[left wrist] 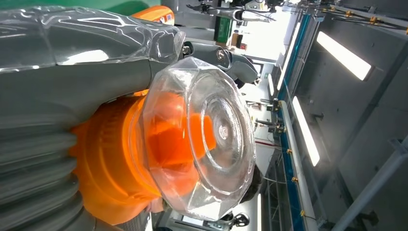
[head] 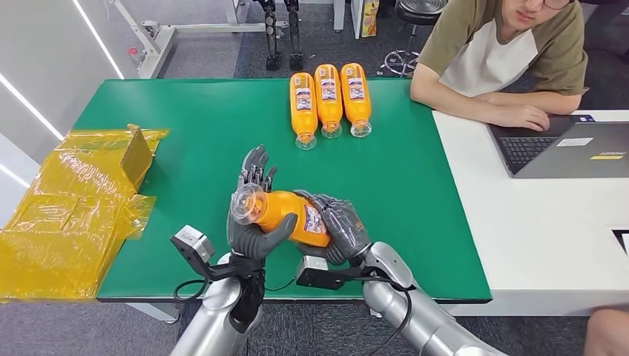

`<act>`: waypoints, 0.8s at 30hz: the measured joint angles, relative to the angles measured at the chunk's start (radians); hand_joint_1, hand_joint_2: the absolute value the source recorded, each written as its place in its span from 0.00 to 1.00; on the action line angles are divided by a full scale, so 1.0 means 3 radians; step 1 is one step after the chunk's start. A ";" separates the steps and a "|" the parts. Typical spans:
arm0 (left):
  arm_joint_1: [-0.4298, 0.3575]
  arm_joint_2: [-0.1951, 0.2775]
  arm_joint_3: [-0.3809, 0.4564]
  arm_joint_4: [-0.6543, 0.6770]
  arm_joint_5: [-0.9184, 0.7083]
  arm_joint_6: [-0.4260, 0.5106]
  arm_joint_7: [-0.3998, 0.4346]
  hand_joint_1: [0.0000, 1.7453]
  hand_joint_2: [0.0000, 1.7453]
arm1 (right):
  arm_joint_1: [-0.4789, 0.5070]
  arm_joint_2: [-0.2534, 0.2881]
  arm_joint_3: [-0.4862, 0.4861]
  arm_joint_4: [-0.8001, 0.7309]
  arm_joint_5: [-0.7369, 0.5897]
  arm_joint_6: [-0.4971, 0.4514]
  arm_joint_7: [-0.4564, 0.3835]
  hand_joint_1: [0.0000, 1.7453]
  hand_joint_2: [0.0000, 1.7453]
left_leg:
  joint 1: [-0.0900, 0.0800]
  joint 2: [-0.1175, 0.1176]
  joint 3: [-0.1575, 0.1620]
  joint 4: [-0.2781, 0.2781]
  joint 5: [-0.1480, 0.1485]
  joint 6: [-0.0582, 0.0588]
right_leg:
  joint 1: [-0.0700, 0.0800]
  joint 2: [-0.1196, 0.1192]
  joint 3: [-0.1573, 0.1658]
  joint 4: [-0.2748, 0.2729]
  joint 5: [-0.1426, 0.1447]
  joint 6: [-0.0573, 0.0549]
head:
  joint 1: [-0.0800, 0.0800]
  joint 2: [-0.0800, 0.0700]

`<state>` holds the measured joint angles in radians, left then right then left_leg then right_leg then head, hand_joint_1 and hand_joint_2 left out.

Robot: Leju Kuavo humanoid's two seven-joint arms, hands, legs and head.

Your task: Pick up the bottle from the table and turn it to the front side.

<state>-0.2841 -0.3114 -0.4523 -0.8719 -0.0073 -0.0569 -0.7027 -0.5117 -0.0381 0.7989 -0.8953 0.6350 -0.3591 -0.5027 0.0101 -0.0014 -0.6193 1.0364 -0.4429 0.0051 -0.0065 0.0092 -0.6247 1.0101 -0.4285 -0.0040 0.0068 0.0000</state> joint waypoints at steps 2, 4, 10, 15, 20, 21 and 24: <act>-0.0002 -0.0002 0.0000 0.0015 0.0013 -0.0004 -0.0001 0.00 1.00 | 0.0004 0.0000 -0.0002 0.0000 0.0008 0.0029 -0.0002 1.00 1.00 | 0.0000 0.0000 0.0000 0.0000 0.0000 0.0000 | 0.0000 0.0000 -0.0001 0.0000 0.0000 0.0000 | 0.0000 0.0000; -0.0004 -0.0003 0.0000 0.0029 0.0023 -0.0003 -0.0002 0.49 1.00 | 0.0005 0.0000 -0.0004 0.0000 0.0021 0.0060 -0.0002 1.00 1.00 | 0.0000 0.0000 0.0000 0.0000 0.0000 0.0000 | 0.0000 0.0000 -0.0001 0.0000 0.0000 0.0000 | 0.0000 0.0000; -0.0007 -0.0005 -0.0004 0.0051 0.0007 0.0003 -0.0003 1.00 1.00 | 0.0031 0.0000 -0.0032 -0.0008 0.0060 0.0089 -0.0001 1.00 1.00 | 0.0000 0.0001 -0.0001 0.0000 0.0000 0.0000 | 0.0000 0.0001 -0.0002 0.0000 0.0000 0.0000 | 0.0000 0.0000; -0.0012 -0.0005 -0.0028 0.0054 -0.0018 0.0018 -0.0003 1.00 1.00 | 0.0071 0.0000 -0.0074 -0.0045 0.0080 0.0091 0.0008 1.00 1.00 | 0.0000 0.0002 -0.0001 0.0000 0.0000 0.0000 | 0.0000 0.0002 -0.0003 0.0000 0.0000 0.0000 | 0.0000 0.0000; -0.0018 -0.0005 -0.0053 0.0059 -0.0021 0.0031 -0.0003 1.00 1.00 | 0.0103 0.0001 -0.0122 -0.0076 0.0100 0.0086 0.0010 0.68 1.00 | 0.0000 0.0002 -0.0002 0.0000 0.0000 -0.0001 | 0.0000 0.0002 -0.0003 0.0000 0.0000 0.0000 | 0.0000 0.0000; -0.0019 -0.0005 -0.0055 0.0060 -0.0019 0.0033 -0.0003 1.00 1.00 | 0.0108 0.0002 -0.0129 -0.0079 0.0101 0.0083 0.0006 0.43 1.00 | 0.0000 0.0003 -0.0002 0.0000 0.0000 -0.0001 | 0.0000 0.0002 -0.0003 0.0000 0.0000 0.0000 | 0.0000 0.0000; -0.0028 -0.0005 -0.0062 0.0062 -0.0010 0.0045 0.0003 1.00 1.00 | 0.0133 0.0011 -0.0148 -0.0082 0.0074 0.0029 -0.0019 0.00 1.00 | 0.0000 0.0002 -0.0002 0.0000 0.0000 -0.0001 | 0.0000 0.0002 -0.0003 0.0000 0.0000 0.0000 | -0.0001 0.0000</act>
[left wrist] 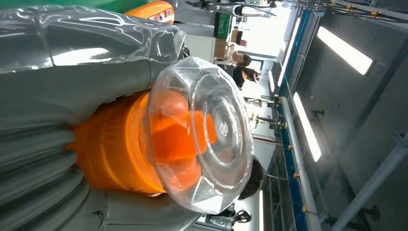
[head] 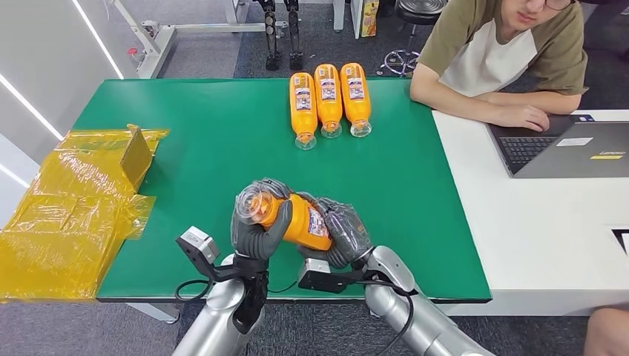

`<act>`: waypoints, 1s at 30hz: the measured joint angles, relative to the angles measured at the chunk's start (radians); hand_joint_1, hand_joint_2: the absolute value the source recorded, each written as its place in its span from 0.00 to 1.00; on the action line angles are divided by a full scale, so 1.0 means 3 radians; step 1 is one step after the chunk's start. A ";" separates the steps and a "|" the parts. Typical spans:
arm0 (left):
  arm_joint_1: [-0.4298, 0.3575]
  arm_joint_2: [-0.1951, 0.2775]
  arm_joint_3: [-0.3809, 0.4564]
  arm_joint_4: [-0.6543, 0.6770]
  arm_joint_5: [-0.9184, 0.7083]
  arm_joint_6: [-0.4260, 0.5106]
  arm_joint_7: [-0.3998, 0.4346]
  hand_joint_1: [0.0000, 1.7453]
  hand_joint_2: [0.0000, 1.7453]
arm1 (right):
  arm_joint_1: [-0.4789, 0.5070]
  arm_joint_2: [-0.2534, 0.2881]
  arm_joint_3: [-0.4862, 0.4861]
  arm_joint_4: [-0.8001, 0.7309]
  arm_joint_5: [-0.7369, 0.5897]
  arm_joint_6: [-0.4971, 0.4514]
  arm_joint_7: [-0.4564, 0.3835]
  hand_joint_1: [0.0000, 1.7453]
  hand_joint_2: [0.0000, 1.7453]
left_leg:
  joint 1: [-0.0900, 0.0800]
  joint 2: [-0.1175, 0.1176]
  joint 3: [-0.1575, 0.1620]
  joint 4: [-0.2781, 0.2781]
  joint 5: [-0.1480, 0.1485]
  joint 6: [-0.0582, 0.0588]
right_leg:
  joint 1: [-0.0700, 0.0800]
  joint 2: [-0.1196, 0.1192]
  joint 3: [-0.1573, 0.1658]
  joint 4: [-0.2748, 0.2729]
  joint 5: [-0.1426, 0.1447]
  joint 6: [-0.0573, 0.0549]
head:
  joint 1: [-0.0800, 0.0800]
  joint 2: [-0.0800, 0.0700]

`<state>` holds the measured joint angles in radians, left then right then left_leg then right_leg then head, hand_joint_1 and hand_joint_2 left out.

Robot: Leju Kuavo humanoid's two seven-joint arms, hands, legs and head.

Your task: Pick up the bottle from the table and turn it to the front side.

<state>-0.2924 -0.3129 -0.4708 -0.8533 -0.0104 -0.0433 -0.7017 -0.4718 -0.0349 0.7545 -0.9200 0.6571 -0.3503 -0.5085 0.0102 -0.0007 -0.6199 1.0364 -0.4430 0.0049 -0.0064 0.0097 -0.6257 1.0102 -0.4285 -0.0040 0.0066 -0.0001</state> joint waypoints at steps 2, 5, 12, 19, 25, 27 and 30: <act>-0.0015 -0.0001 -0.0008 0.0002 0.0013 0.0007 0.0008 1.00 1.00 | 0.0027 0.0015 -0.0014 0.0001 -0.0058 -0.0087 -0.0032 0.00 1.00 | 0.0000 0.0000 -0.0001 0.0000 0.0000 0.0000 | 0.0000 0.0000 0.0000 0.0000 0.0000 0.0000 | 0.0000 0.0000; -0.0037 -0.0003 -0.0027 0.0006 0.0045 0.0023 0.0026 1.00 1.00 | 0.0061 0.0049 -0.0042 0.0001 -0.0173 -0.0269 -0.0108 0.00 1.00 | 0.0000 0.0000 -0.0001 0.0000 0.0000 0.0000 | 0.0000 0.0000 0.0000 0.0000 0.0000 0.0000 | 0.0000 0.0000; -0.0057 -0.0009 -0.0034 0.0038 0.0051 0.0137 0.0040 1.00 1.00 | 0.0151 0.0170 -0.0081 -0.0027 -0.0427 -0.0508 -0.0285 0.00 1.00 | 0.0000 0.0000 -0.0002 -0.0001 0.0000 0.0000 | 0.0000 0.0000 -0.0002 0.0000 0.0000 0.0000 | 0.0000 0.0000; -0.0061 0.0031 0.0020 -0.0038 -0.0384 0.1002 0.0105 1.00 1.00 | 0.0474 0.0235 -0.0128 -0.0389 -0.0738 -0.0868 -0.0437 0.00 1.00 | 0.0001 -0.0002 -0.0007 -0.0002 -0.0001 0.0000 | 0.0001 -0.0002 -0.0003 0.0001 -0.0002 -0.0003 | 0.0001 0.0000; -0.0146 0.0359 0.0328 -0.0344 -0.1296 0.1713 0.0480 1.00 1.00 | 0.0868 0.0245 -0.0128 -0.0861 -0.0927 -0.1028 -0.0501 0.00 1.00 | 0.0003 -0.0004 -0.0007 -0.0006 -0.0002 -0.0007 | 0.0002 -0.0003 -0.0006 0.0004 -0.0007 -0.0010 | 0.0001 0.0000; -0.0279 0.0513 0.0432 -0.0316 -0.1587 0.1788 0.0591 1.00 1.00 | 0.0974 0.0254 -0.0128 -0.0965 -0.0980 -0.1045 -0.0518 0.00 1.00 | 0.0004 -0.0004 -0.0007 -0.0007 0.0001 -0.0010 | 0.0003 -0.0004 -0.0007 0.0005 -0.0007 -0.0012 | 0.0001 0.0000; -0.0581 0.0721 0.0553 -0.0129 -0.1936 0.1906 0.0737 1.00 1.00 | 0.1120 0.0266 -0.0128 -0.1107 -0.1005 -0.1059 -0.0537 0.00 1.00 | 0.0004 -0.0005 -0.0007 -0.0008 0.0005 -0.0016 | 0.0004 -0.0004 -0.0009 0.0008 -0.0006 -0.0013 | 0.0001 0.0000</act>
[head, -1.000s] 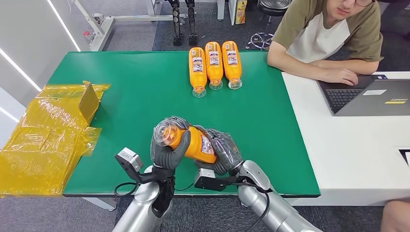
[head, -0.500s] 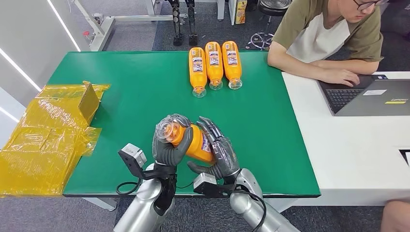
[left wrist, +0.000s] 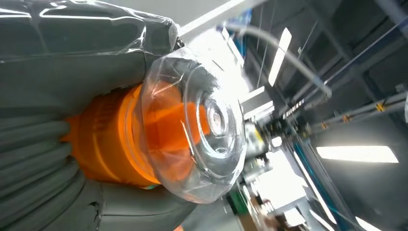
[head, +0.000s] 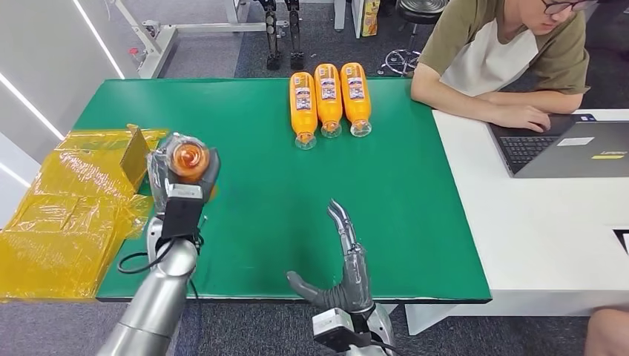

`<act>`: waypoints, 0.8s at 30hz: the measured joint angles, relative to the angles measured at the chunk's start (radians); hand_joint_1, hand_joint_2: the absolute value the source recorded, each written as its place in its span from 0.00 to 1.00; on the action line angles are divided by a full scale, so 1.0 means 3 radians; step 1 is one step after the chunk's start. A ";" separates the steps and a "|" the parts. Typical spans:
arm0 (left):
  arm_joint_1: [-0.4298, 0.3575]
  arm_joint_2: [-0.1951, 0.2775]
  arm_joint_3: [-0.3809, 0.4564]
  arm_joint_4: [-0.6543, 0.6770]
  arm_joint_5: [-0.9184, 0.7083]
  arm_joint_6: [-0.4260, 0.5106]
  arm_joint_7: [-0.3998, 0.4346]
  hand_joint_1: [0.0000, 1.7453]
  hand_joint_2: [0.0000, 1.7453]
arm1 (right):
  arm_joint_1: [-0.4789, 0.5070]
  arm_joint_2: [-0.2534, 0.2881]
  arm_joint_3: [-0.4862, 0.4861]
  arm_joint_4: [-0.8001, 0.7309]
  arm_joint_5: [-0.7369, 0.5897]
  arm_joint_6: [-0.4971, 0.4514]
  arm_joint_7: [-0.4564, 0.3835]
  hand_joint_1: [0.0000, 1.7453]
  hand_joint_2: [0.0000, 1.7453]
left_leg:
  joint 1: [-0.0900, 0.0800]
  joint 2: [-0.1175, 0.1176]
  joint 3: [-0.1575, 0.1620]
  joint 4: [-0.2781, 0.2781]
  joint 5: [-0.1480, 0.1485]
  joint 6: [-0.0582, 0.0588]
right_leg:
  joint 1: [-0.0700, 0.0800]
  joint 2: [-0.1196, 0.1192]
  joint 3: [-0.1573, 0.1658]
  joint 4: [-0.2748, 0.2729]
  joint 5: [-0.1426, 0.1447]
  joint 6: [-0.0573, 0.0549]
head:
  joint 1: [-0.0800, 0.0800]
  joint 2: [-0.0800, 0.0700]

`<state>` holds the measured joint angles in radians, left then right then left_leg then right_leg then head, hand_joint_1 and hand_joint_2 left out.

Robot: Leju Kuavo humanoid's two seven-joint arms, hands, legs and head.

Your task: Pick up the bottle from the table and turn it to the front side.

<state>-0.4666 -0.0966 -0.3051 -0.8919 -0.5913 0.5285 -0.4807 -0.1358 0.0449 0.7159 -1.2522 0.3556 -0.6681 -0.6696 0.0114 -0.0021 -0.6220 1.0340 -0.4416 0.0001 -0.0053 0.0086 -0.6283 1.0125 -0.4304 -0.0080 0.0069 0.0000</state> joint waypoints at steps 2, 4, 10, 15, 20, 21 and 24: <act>-0.0255 0.0130 0.0032 0.0225 -0.0265 0.0110 0.0121 1.00 1.00 | 0.0090 0.0011 -0.0003 -0.0099 0.0003 -0.0003 -0.0009 0.00 1.00 | 0.0000 0.0000 0.0000 0.0000 0.0002 -0.0002 | 0.0000 0.0000 -0.0001 0.0002 0.0001 -0.0001 | 0.0001 0.0000; -0.0543 0.0251 0.0038 0.0492 -0.0572 0.0194 0.0265 1.00 1.00 | 0.0169 0.0031 -0.0012 -0.0199 0.0030 -0.0003 0.0004 0.00 1.00 | 0.0000 0.0000 0.0000 0.0000 0.0004 -0.0004 | 0.0000 0.0000 -0.0002 0.0003 0.0002 -0.0002 | 0.0001 0.0000; -0.1244 0.0384 0.0013 0.1141 -0.0974 -0.0235 0.0570 1.00 1.00 | 0.0287 0.0081 -0.0104 -0.0455 0.0233 0.0022 0.0164 0.00 1.00 | -0.0002 0.0001 0.0000 0.0001 0.0006 -0.0007 | -0.0002 0.0001 -0.0003 0.0003 0.0005 -0.0004 | 0.0001 0.0000; -0.1404 0.0340 -0.0149 0.1476 -0.1326 -0.0381 0.0912 1.00 1.00 | 0.0360 0.0101 -0.0190 -0.0639 0.0373 0.0080 0.0239 0.00 1.00 | -0.0003 0.0001 -0.0001 0.0002 0.0004 -0.0006 | -0.0003 0.0002 -0.0003 0.0002 0.0004 -0.0003 | 0.0001 0.0000; -0.1390 0.0327 -0.0351 0.1688 -0.1641 -0.0368 0.1342 1.00 1.00 | 0.0427 0.0117 -0.0269 -0.0748 0.0436 0.0112 0.0273 0.00 1.00 | -0.0002 0.0001 -0.0001 0.0001 0.0001 -0.0008 | -0.0003 0.0003 -0.0004 0.0002 0.0003 -0.0003 | 0.0001 0.0000; -0.1382 0.0330 -0.0389 0.1721 -0.1680 -0.0365 0.1400 1.00 1.00 | 0.0439 0.0120 -0.0284 -0.0761 0.0440 0.0112 0.0274 0.00 1.00 | -0.0002 0.0001 -0.0001 0.0001 0.0001 -0.0009 | -0.0003 0.0003 -0.0004 0.0002 0.0003 -0.0004 | 0.0001 0.0000; -0.1370 0.0336 -0.0435 0.1764 -0.1727 -0.0365 0.1472 1.00 1.00 | 0.0456 0.0125 -0.0306 -0.0776 0.0442 0.0112 0.0275 0.00 1.00 | -0.0001 0.0002 -0.0001 0.0000 0.0001 -0.0009 | -0.0003 0.0003 -0.0004 0.0002 0.0003 -0.0004 | 0.0001 0.0000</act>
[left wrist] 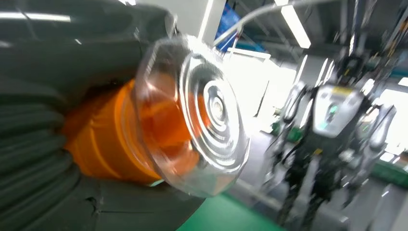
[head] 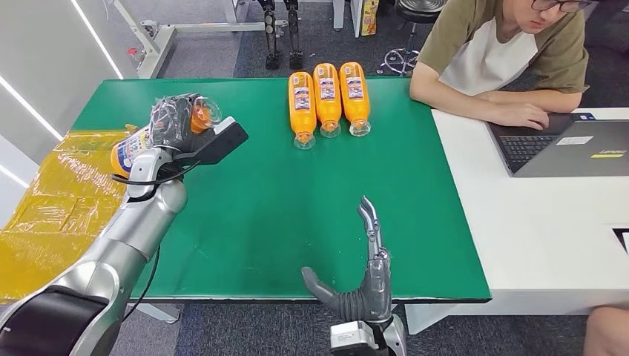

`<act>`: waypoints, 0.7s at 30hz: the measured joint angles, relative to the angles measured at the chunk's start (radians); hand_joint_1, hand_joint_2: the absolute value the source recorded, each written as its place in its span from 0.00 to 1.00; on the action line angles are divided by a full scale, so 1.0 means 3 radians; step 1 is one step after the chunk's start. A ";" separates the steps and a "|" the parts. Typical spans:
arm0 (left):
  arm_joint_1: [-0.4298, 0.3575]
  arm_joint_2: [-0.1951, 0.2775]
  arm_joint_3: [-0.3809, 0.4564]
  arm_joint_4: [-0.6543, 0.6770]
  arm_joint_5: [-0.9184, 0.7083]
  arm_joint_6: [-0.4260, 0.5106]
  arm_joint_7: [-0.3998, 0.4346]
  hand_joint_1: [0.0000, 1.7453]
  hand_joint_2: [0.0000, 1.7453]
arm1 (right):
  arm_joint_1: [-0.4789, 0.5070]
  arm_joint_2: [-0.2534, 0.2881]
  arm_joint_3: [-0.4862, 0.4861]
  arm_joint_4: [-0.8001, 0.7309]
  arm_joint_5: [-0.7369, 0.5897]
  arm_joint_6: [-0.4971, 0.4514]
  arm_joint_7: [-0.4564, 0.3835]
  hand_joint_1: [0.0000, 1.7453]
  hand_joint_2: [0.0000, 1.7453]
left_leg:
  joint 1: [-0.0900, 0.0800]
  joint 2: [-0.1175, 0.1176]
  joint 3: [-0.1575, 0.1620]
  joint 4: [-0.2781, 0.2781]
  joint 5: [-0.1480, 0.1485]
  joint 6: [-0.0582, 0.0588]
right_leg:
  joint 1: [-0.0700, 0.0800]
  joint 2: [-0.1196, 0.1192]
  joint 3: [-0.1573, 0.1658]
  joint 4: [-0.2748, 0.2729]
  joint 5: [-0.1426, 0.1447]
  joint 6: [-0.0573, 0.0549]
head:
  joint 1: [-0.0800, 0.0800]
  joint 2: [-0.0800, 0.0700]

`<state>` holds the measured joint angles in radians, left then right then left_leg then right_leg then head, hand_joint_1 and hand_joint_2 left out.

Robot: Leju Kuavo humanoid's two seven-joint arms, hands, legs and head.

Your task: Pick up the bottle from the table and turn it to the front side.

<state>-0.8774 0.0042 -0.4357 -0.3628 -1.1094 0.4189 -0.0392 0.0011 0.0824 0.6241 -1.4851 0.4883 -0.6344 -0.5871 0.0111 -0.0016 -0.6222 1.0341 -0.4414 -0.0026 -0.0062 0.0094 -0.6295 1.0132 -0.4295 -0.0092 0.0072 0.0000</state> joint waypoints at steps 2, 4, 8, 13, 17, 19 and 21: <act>0.0000 0.0000 0.0000 0.0000 0.0000 0.0000 0.0000 1.00 1.00 | 0.0000 0.0000 0.0000 0.0000 0.0000 0.0000 0.0000 0.00 1.00 | 0.0000 0.0000 0.0000 0.0000 0.0000 0.0000 | 0.0000 0.0000 0.0000 0.0000 0.0000 0.0000 | 0.0000 0.0000; 0.0012 0.0024 -0.0053 0.0028 -0.0126 0.0003 0.0186 1.00 1.00 | 0.0006 0.0003 -0.0010 -0.0004 -0.0001 0.0008 0.0000 0.00 1.00 | 0.0000 0.0001 0.0000 0.0000 0.0000 0.0000 | 0.0000 0.0001 0.0000 0.0001 0.0000 0.0000 | 0.0000 0.0000; 0.0155 0.0268 -0.0370 0.0170 -0.0737 0.0012 0.1084 1.00 1.00 | 0.0035 0.0016 -0.0052 -0.0010 -0.0045 0.0078 -0.0017 0.00 1.00 | 0.0000 0.0007 0.0000 -0.0002 0.0001 -0.0002 | 0.0001 0.0007 -0.0004 0.0003 -0.0001 -0.0001 | 0.0000 0.0000; 0.0245 0.0362 -0.0392 0.0218 -0.0719 -0.0095 0.1142 1.00 1.00 | 0.0037 0.0020 -0.0054 -0.0010 -0.0060 0.0104 -0.0023 0.00 1.00 | 0.0000 0.0005 -0.0002 -0.0003 0.0001 -0.0002 | 0.0001 0.0006 -0.0004 0.0003 -0.0001 -0.0002 | 0.0000 0.0000; 0.0316 0.0389 -0.0392 0.0249 -0.0698 -0.0163 0.1168 1.00 1.00 | 0.0038 0.0024 -0.0055 -0.0010 -0.0058 0.0126 -0.0008 0.00 1.00 | -0.0001 0.0005 -0.0003 -0.0002 0.0001 -0.0002 | 0.0000 0.0006 -0.0004 0.0002 -0.0001 -0.0001 | 0.0001 0.0000; 0.0359 0.0402 -0.0392 0.0265 -0.0682 -0.0174 0.1172 1.00 1.00 | 0.0038 0.0024 -0.0055 -0.0010 -0.0057 0.0126 -0.0008 0.00 1.00 | -0.0001 0.0006 -0.0003 -0.0002 0.0001 -0.0002 | 0.0000 0.0006 -0.0004 0.0002 -0.0001 -0.0001 | 0.0001 0.0000; 0.0418 0.0412 -0.0392 0.0280 -0.0676 -0.0171 0.1176 1.00 1.00 | 0.0038 0.0024 -0.0055 -0.0010 -0.0056 0.0126 -0.0008 0.00 1.00 | -0.0001 0.0006 -0.0002 -0.0002 0.0001 -0.0002 | 0.0000 0.0006 -0.0005 0.0002 -0.0001 -0.0001 | 0.0000 0.0000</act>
<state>-0.7522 0.1277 -0.5531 -0.2789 -1.3122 0.3676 0.3136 0.0124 0.0896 0.6077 -1.4881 0.4714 -0.5966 -0.5896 0.0108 0.0001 -0.6230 1.0334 -0.4412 -0.0031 -0.0062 0.0112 -0.6309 1.0138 -0.4299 -0.0096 0.0073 0.0000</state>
